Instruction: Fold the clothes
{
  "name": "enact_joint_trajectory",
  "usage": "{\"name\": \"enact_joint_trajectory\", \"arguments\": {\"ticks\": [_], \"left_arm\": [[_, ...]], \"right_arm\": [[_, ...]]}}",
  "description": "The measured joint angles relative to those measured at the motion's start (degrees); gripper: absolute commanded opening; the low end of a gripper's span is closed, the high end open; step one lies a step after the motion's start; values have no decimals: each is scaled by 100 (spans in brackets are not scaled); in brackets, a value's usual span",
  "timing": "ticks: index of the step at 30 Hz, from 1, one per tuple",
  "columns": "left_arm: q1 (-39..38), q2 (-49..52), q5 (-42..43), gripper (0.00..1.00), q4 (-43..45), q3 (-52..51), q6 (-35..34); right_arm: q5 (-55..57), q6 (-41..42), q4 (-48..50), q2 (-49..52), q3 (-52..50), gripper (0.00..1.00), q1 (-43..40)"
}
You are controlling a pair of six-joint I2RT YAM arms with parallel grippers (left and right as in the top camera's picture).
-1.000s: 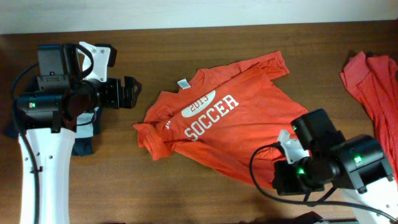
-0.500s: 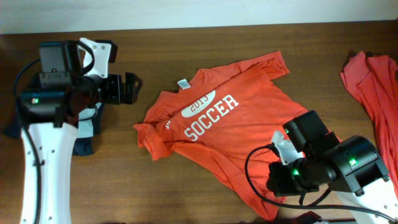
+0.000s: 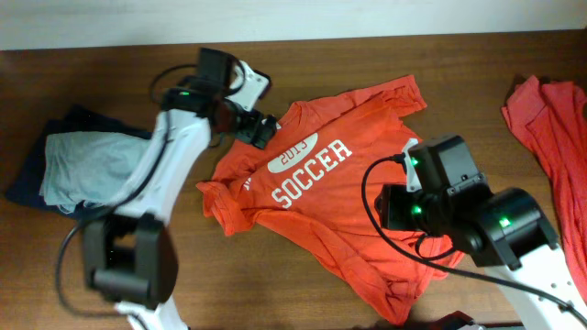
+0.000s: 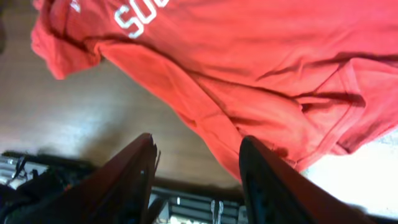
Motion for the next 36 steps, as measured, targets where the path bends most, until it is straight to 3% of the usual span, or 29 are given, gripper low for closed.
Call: {"name": "enact_joint_trajectory", "arguments": {"ticks": [3,6,8,18,21,28,32,36], "left_arm": [[-79,546,-175,95,339,0,251],[-120,940,-262,77,662,-2,496],[-136,1161,-302,74,868,-2,616],[-138,1552,-354,22,1257,-2,765],[-138,1698,-339,2,1231,0,756],[-140,1757,-750,1,1410,72,483],[101,1823,-1589,1,1460,184,-494],[820,1829,-2090,1,1244,225,-1604]], "right_arm": [[55,39,-48,109,0,48,0],[83,57,-61,195,0,48,0],[83,61,-63,238,0,48,0],[107,66,-63,269,0,48,0],[109,63,-63,269,0,48,0],[125,61,-63,269,0,48,0],[195,61,-61,269,0,49,0],[422,63,-63,271,0,52,0]]}}
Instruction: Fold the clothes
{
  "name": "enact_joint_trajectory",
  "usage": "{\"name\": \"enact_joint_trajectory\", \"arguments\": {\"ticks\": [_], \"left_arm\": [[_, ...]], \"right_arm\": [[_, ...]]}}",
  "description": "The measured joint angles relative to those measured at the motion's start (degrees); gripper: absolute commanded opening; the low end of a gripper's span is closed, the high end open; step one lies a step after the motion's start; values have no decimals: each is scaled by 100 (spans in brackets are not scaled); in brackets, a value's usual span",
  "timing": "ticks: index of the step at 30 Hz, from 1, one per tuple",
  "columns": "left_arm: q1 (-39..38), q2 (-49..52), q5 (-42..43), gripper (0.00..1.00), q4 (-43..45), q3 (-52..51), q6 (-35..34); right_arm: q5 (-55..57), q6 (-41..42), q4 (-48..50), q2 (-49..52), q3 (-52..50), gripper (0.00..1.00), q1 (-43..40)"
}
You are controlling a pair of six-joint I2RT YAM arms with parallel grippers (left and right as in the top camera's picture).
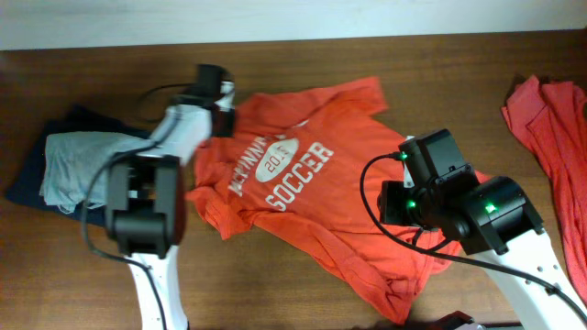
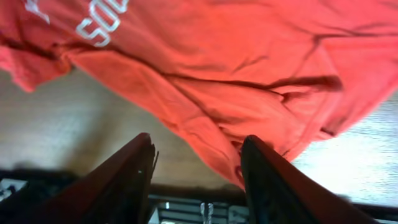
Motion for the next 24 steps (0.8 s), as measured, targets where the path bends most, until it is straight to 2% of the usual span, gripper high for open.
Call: {"name": "enact_joint_trajectory", "arguments": {"ticks": [5,10,12,14,15,17,19,20,22,23,24], "left_arm": [[1106,0,-151,0,-267,37,-935],[1397,0,-111,0,-328,50,-1104],[1379,0,-114,1,-332,59,-1064],[1362,0,-114,3,-334,59,-1036],[1351,0,-109,4,-328,59,-1019],[1305,0,-111,12,-330,59,-977],[1235,0,-109,21,-363,72,-911],[1196,0,-92,25,-433,109,-848],[1108,13,-50,32,-599,188,-737],[1060,22,-44,34,-699,240,-669],[1019,31,-7,34,-839,306,-625]], "right_arm": [[417,22,20,238,0,59,0],[824,22,291,890,-2,61,-164],[931,-20,732,1427,-11,59,-599],[966,-116,1161,1781,-13,50,-968],[962,-173,1397,2026,-13,41,-1226],[896,-313,1834,2500,-15,21,-1698],[706,-546,2267,2922,-17,8,-2081],[586,-627,2479,3130,-17,4,-2245],[308,-750,2907,3545,-20,4,-2551],[162,-802,3110,3770,-22,7,-2702],[20,-828,3259,3936,-26,28,-2811]]}}
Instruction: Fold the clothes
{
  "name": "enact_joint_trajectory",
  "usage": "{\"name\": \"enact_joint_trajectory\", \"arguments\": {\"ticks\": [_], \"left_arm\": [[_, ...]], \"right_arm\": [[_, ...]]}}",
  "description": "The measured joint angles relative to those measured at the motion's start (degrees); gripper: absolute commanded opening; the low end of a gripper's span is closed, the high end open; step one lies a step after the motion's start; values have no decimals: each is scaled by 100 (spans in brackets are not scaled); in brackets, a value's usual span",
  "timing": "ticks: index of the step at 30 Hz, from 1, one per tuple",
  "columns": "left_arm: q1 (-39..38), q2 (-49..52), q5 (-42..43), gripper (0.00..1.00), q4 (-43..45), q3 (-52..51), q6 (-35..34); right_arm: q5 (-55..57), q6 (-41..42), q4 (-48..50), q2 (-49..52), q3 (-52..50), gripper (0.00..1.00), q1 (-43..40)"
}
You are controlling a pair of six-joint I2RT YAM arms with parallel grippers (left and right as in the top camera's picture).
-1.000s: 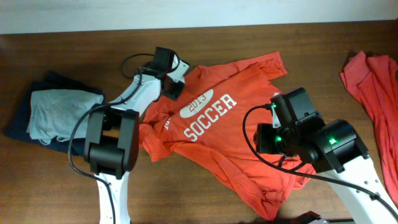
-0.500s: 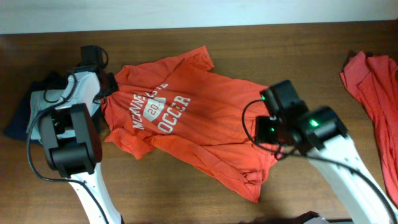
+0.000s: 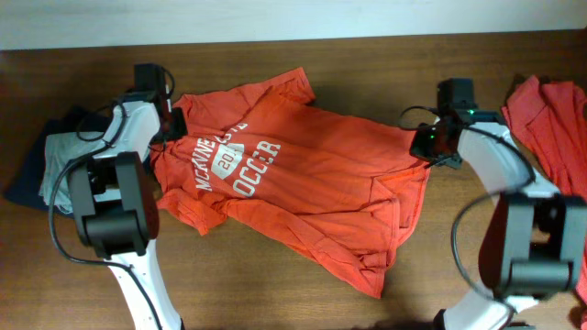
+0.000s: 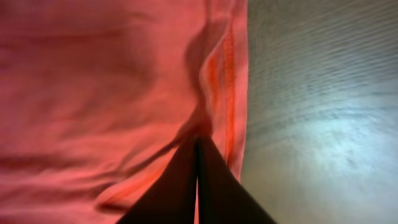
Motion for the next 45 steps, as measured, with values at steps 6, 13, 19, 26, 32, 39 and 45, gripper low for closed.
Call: {"name": "enact_joint_trajectory", "arguments": {"ticks": [6,13,19,26,32,39,45], "left_arm": [[-205,46,107,36,-710,586,168],[-247,44,129,36,-914,791,271],[-262,44,284,36,-918,791,470],[-339,46,487,42,-907,791,726],[-413,44,562,46,-890,791,772],[-417,44,564,47,-872,791,772],[-417,44,564,47,-872,791,772]], "right_arm": [[-442,-98,592,614,-7,49,-280],[-1010,-114,166,678,35,50,-291],[-1432,-308,-1073,664,81,59,-291],[-1528,-621,-1569,267,26,63,-295],[-1543,-765,-1958,-380,26,63,-280],[-1558,-874,-1652,-400,-400,62,13],[-1644,-846,-1209,-396,-966,45,291]]}}
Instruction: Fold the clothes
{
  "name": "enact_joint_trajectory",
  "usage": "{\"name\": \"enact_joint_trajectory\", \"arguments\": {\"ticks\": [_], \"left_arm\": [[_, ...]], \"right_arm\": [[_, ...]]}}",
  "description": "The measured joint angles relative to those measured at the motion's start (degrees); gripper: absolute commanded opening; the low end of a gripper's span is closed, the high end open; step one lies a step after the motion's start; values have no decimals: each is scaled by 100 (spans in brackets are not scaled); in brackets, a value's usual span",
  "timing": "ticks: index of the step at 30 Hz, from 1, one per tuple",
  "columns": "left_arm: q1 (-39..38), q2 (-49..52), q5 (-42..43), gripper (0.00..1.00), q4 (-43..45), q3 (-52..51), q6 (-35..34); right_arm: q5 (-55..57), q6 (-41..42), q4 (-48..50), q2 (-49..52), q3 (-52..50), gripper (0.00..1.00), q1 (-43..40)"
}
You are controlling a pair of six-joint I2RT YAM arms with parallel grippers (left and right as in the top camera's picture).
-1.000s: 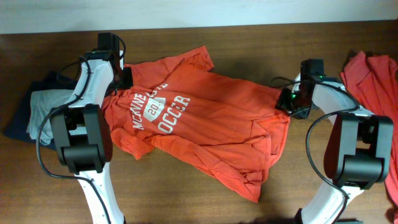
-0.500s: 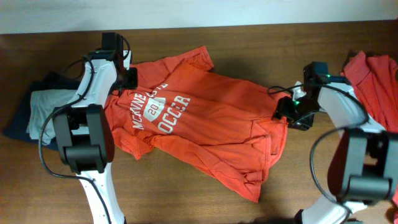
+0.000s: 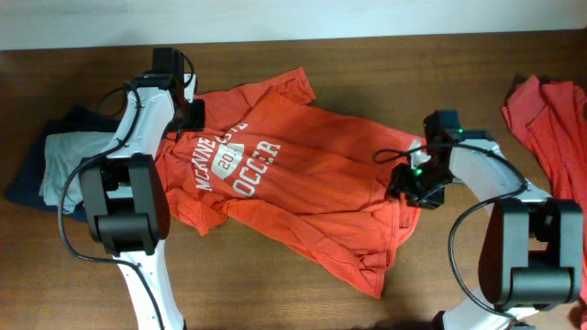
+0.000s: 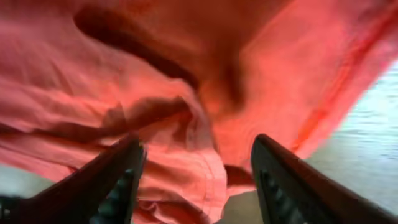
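An orange T-shirt (image 3: 293,188) with white SOCCER lettering lies spread on the wooden table (image 3: 367,64), its hem wrinkled at the lower right. My left gripper (image 3: 193,114) sits at the shirt's upper left shoulder; whether it is open or shut does not show. My right gripper (image 3: 409,187) is at the shirt's right edge. In the right wrist view my right gripper (image 4: 196,183) stands open, and rumpled orange cloth (image 4: 186,87) lies under and between its fingers (image 4: 115,183).
A pile of grey and dark clothes (image 3: 60,160) lies at the left edge of the table. A red garment (image 3: 550,115) lies at the far right. Bare wood shows along the back and the front.
My right gripper was shut on the shirt's right edge; now it is open and sits lower, over the wrinkled cloth. My left gripper has shifted slightly right along the shoulder. The shirt has barely moved.
The shirt first lay bunched at the middle, my left gripper at its collar and my right gripper open over its lower part. It then lay further left, then spread wider with my right gripper shut on its right edge. Now that gripper is open.
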Motion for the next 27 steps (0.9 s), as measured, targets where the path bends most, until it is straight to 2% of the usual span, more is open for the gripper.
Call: {"name": "enact_joint_trajectory", "arguments": {"ticks": [2,8,9,10,11,14,18,23,25,27], "left_arm": [[0,0,0,47,0,0,0],[0,0,0,47,11,0,0],[0,0,0,47,24,0,0],[0,0,-2,47,24,0,0],[0,0,0,47,26,0,0],[0,0,0,47,26,0,0],[0,0,0,47,66,0,0],[0,0,-2,47,118,0,0],[0,0,0,47,131,0,0],[0,0,-2,47,131,0,0]], "right_arm": [[-7,13,44,0,-74,30,26],[-26,39,87,0,-127,24,28],[-33,42,101,0,-129,18,31],[-35,42,122,0,-129,6,35],[-37,46,144,0,-133,4,52],[46,44,-35,0,-140,4,70],[789,166,-1012,-103,-79,4,0],[1587,411,-1735,-817,177,4,-201],[1757,496,-1878,-1213,232,31,-210],[1834,584,-1891,-1373,238,36,-210]]}}
